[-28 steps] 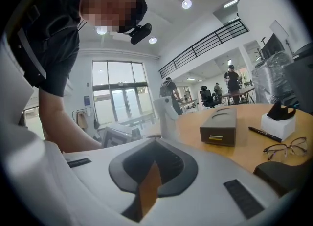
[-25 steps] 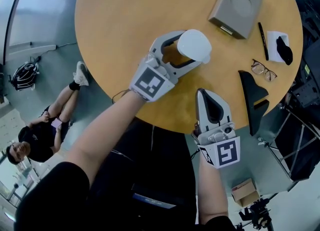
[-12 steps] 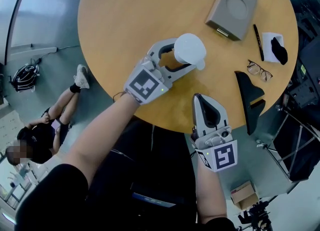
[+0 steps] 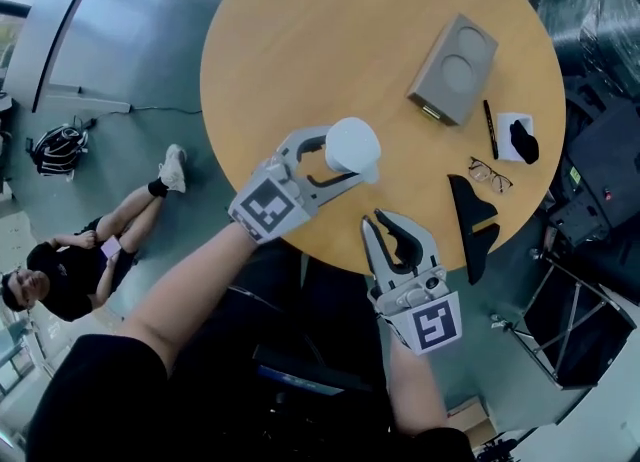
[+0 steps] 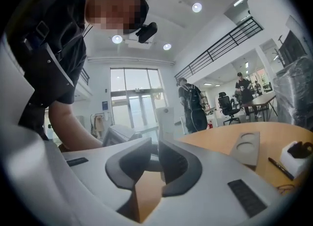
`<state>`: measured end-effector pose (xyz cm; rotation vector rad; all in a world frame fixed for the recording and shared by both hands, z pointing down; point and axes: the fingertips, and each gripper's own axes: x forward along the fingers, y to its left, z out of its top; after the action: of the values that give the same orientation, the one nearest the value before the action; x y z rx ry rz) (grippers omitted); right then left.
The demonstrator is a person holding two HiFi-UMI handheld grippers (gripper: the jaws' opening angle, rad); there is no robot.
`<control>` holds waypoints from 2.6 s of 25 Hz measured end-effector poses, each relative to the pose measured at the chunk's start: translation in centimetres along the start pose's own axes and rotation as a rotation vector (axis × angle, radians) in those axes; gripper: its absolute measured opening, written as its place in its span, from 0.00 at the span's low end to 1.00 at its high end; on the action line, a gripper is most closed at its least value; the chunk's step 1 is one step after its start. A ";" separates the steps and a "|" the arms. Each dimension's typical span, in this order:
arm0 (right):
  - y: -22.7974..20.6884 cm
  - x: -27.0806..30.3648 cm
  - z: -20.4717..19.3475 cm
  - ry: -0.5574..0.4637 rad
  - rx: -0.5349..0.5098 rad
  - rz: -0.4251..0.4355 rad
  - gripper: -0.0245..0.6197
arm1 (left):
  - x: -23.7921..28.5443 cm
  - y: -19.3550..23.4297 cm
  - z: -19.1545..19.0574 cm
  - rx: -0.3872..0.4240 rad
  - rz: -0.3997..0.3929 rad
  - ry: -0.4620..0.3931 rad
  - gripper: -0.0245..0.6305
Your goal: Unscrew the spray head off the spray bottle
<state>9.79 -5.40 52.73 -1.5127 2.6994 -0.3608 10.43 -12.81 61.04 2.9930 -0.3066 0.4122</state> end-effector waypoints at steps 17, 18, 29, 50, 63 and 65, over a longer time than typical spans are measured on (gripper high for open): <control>5.4 3.5 17.6 -0.069 -0.150 0.056 0.50 | -7.4 -6.0 14.3 -0.033 0.005 -0.033 0.49; 6.1 3.8 18.1 -0.060 -0.151 0.065 0.50 | -8.1 -6.1 14.9 -0.034 0.005 -0.029 0.49; 11.4 6.9 21.1 -0.038 -0.155 0.150 0.41 | -13.5 -5.0 17.5 0.080 0.097 0.021 0.49; 19.1 7.3 25.8 -0.024 -0.116 0.594 0.37 | -20.5 -8.2 22.0 0.078 -0.346 -0.098 0.49; 18.7 7.0 27.3 -0.013 -0.121 0.647 0.52 | -21.2 -8.5 23.8 0.069 -0.369 -0.111 0.50; 17.1 7.6 27.5 -0.023 -0.115 0.540 0.56 | -21.0 -7.3 23.9 0.072 -0.298 -0.103 0.50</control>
<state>-4.86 -8.36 23.02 -0.7370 2.9966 -0.1644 -1.65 -5.01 31.74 3.0656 0.1507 0.2445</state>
